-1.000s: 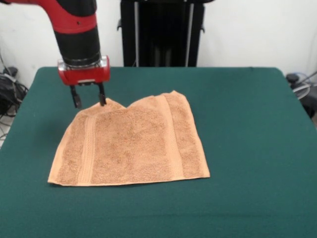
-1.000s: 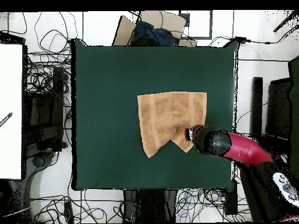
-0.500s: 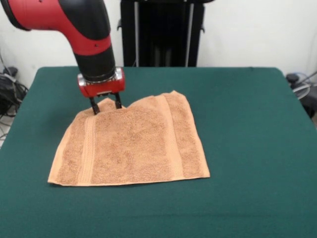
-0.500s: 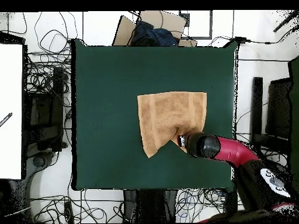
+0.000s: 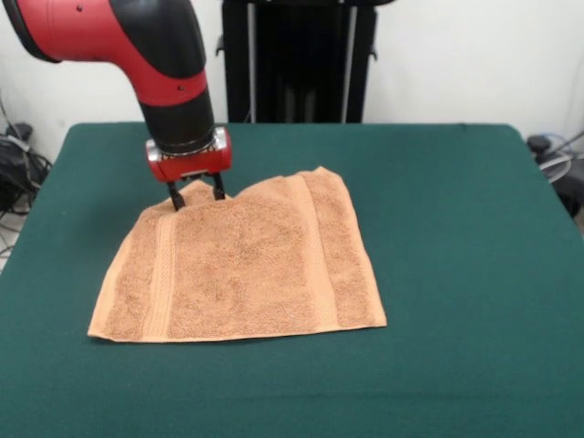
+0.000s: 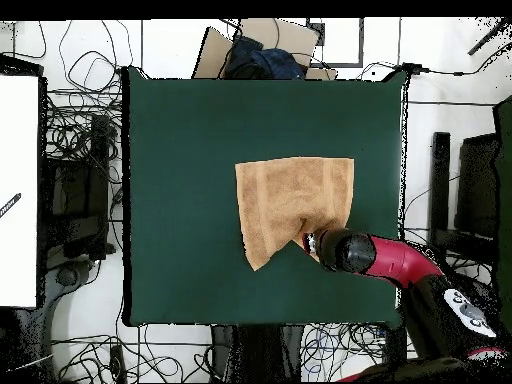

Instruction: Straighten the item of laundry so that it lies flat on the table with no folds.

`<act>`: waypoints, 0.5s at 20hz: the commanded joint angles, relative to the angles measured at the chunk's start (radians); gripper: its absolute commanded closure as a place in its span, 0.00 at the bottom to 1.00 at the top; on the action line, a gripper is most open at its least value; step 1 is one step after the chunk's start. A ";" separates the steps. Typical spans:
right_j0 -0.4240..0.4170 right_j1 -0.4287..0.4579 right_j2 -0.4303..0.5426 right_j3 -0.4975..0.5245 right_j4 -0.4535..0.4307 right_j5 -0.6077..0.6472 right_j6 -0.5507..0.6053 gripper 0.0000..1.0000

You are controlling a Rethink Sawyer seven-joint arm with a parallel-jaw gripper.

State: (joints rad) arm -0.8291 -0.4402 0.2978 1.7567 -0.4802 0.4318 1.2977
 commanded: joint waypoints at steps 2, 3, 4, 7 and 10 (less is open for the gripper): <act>-0.024 0.031 0.040 -0.080 -0.080 -0.063 -0.008 0.00; -0.023 0.033 0.040 -0.076 -0.081 -0.068 -0.005 0.00; -0.020 0.033 0.037 -0.073 -0.083 -0.072 -0.001 0.00; 0.002 0.027 0.015 -0.071 -0.098 -0.093 0.019 0.00; 0.003 0.047 0.015 -0.075 -0.105 -0.107 0.024 0.00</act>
State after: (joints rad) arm -0.8313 -0.4401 0.2991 1.7569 -0.4903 0.4252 1.2977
